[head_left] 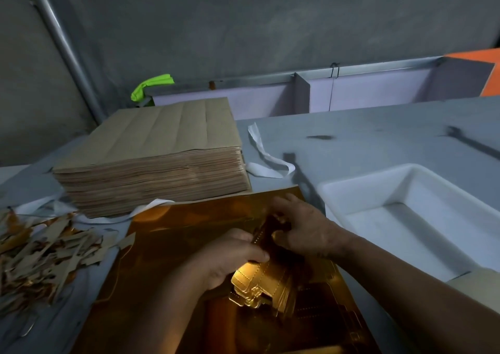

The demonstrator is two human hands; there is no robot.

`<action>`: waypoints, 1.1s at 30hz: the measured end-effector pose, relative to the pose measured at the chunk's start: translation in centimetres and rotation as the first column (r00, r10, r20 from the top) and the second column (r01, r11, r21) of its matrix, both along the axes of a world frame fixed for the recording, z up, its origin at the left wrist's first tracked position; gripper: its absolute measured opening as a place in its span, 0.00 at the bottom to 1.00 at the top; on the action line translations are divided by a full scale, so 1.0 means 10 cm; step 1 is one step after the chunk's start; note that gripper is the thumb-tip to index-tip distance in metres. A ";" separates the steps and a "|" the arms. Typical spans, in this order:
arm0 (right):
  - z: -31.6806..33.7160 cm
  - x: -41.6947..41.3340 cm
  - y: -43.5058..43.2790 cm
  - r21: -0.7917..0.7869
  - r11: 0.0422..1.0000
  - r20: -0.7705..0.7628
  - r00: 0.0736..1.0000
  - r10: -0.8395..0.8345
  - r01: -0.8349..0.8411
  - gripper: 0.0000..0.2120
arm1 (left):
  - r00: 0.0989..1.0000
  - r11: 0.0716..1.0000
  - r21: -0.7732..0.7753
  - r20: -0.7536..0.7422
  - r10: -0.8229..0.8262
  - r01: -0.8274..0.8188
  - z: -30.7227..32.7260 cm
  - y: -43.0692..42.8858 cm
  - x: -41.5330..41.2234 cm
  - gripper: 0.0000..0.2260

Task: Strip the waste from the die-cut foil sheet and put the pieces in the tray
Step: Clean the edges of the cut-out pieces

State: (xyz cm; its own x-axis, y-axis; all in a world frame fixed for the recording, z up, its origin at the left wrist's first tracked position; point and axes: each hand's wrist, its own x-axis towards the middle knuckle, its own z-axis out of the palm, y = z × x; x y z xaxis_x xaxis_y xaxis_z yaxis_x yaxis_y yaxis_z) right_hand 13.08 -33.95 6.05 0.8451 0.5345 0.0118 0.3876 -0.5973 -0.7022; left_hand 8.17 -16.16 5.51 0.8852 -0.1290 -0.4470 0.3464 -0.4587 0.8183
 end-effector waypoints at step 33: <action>0.03 -0.02 -0.01 0.312 0.936 -0.251 0.965 -0.083 0.162 0.20 | 0.822 0.846 -0.341 0.264 0.505 -0.410 -0.13 -0.16 0.08 0.18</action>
